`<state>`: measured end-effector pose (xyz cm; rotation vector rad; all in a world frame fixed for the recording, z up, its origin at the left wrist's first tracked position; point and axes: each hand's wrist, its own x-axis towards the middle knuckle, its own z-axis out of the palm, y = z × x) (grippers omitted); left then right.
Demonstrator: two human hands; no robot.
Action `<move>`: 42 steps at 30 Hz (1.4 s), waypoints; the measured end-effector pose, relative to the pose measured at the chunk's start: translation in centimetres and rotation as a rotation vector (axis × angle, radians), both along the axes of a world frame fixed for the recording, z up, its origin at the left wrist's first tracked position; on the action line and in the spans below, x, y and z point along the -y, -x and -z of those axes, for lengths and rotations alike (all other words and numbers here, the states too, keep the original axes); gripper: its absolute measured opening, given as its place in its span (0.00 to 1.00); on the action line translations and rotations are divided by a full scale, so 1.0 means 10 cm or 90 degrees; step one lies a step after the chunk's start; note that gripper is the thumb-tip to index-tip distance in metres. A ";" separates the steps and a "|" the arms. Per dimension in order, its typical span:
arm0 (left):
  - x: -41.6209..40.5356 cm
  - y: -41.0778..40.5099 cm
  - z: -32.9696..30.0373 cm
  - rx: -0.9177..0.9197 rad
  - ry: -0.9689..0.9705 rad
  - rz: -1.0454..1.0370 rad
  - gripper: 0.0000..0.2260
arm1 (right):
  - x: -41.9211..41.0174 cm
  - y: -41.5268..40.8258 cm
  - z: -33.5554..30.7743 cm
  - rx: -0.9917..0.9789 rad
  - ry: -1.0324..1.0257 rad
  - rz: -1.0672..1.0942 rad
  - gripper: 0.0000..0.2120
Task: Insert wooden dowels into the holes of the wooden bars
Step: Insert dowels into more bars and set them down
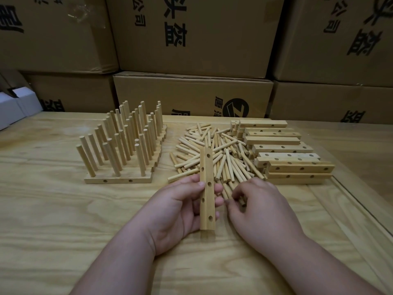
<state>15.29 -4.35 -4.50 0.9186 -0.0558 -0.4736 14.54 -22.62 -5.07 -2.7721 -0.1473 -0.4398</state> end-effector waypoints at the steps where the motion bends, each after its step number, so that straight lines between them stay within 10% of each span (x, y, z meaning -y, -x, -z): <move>1: 0.00 0.00 -0.01 0.008 0.005 -0.011 0.18 | 0.00 0.00 0.00 -0.001 -0.005 0.004 0.08; 26: 0.01 -0.07 -0.04 -0.007 -0.021 -0.257 0.17 | 0.08 -0.07 -0.04 -0.088 -0.059 0.191 0.12; 42: 0.01 -0.04 -0.02 0.025 -0.043 -0.180 0.14 | 0.02 0.00 -0.03 0.245 -0.509 -0.003 0.05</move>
